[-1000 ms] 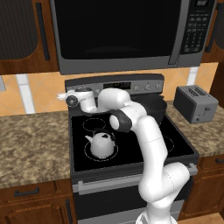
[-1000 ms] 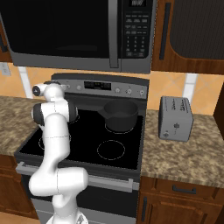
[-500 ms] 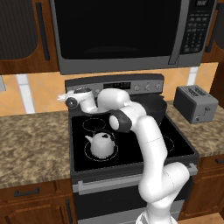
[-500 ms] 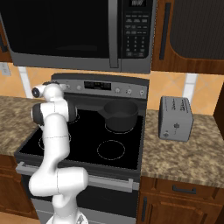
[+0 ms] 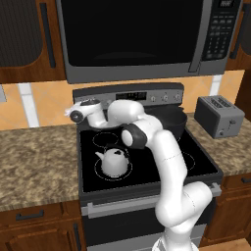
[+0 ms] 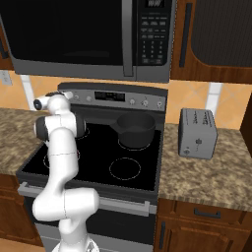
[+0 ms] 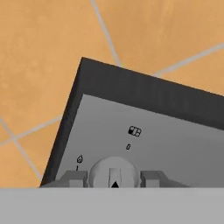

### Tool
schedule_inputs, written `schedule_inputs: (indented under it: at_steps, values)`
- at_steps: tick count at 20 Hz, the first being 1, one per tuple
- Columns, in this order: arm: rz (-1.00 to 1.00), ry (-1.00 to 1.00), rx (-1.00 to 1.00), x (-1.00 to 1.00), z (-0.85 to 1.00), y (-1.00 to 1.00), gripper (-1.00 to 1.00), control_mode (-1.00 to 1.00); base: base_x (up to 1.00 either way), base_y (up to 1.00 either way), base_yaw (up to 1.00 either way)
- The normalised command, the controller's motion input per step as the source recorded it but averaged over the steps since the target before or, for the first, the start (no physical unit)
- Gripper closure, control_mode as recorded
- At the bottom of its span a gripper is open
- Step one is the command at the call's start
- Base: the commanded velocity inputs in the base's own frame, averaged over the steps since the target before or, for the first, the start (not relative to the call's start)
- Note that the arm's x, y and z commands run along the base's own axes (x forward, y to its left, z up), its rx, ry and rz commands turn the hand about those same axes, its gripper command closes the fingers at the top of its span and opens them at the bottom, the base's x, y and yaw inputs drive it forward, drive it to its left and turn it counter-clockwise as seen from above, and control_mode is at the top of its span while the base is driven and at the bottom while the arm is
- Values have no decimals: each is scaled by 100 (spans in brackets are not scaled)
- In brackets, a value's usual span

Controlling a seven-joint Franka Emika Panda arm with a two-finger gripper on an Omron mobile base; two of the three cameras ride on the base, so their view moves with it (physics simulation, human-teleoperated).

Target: Pick the kettle from the counter and place it on a stove burner. Then turn the burner on.

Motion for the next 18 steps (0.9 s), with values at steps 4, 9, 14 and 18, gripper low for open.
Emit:
schedule_inputs:
  at_steps: [4, 9, 14, 18]
  values:
    - [0, 0, -21, 4, 0, 0, 100, -100, 0, 0, 0]
    - [0, 0, -19, 3, -1, 0, 100, -100, 0, 0, 0]
    - [0, 0, -17, 2, -5, -1, 100, -100, 0, 0, 0]
    - [0, 0, -18, 4, -2, -3, 100, -100, 0, 0, 0]
